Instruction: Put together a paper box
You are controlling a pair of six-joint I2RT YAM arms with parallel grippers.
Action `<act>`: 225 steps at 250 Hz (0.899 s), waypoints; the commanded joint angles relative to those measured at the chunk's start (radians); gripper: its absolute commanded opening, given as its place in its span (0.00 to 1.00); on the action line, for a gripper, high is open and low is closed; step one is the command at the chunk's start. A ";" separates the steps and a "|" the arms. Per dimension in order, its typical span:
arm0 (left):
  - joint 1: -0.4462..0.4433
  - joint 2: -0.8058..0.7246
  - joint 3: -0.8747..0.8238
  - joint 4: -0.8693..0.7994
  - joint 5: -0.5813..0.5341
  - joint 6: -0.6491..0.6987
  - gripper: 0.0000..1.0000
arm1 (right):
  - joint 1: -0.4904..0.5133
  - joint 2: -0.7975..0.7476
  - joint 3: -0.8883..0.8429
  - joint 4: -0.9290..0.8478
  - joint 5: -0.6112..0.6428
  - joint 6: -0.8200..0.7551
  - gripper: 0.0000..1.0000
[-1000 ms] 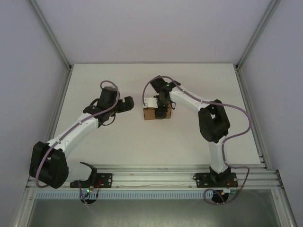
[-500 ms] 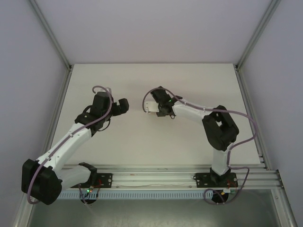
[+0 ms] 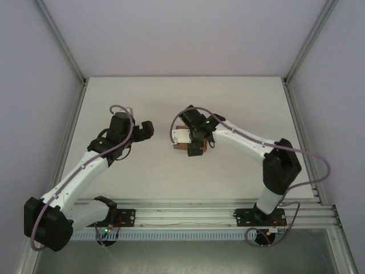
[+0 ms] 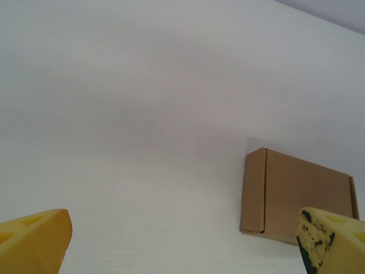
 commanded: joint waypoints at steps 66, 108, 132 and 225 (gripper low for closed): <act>0.176 0.029 -0.098 0.272 -0.089 0.040 1.00 | -0.250 -0.439 -0.475 0.612 -0.064 0.733 1.00; 0.220 0.112 -0.199 0.507 -0.377 0.209 1.00 | -0.514 -0.523 -0.695 0.869 0.222 1.051 1.00; 0.229 0.161 -0.315 0.781 -0.481 0.318 1.00 | -0.635 -0.487 -0.781 1.037 0.346 1.166 1.00; 0.254 0.388 -0.496 1.302 -0.392 0.459 1.00 | -0.733 -0.427 -0.933 1.303 0.091 1.091 1.00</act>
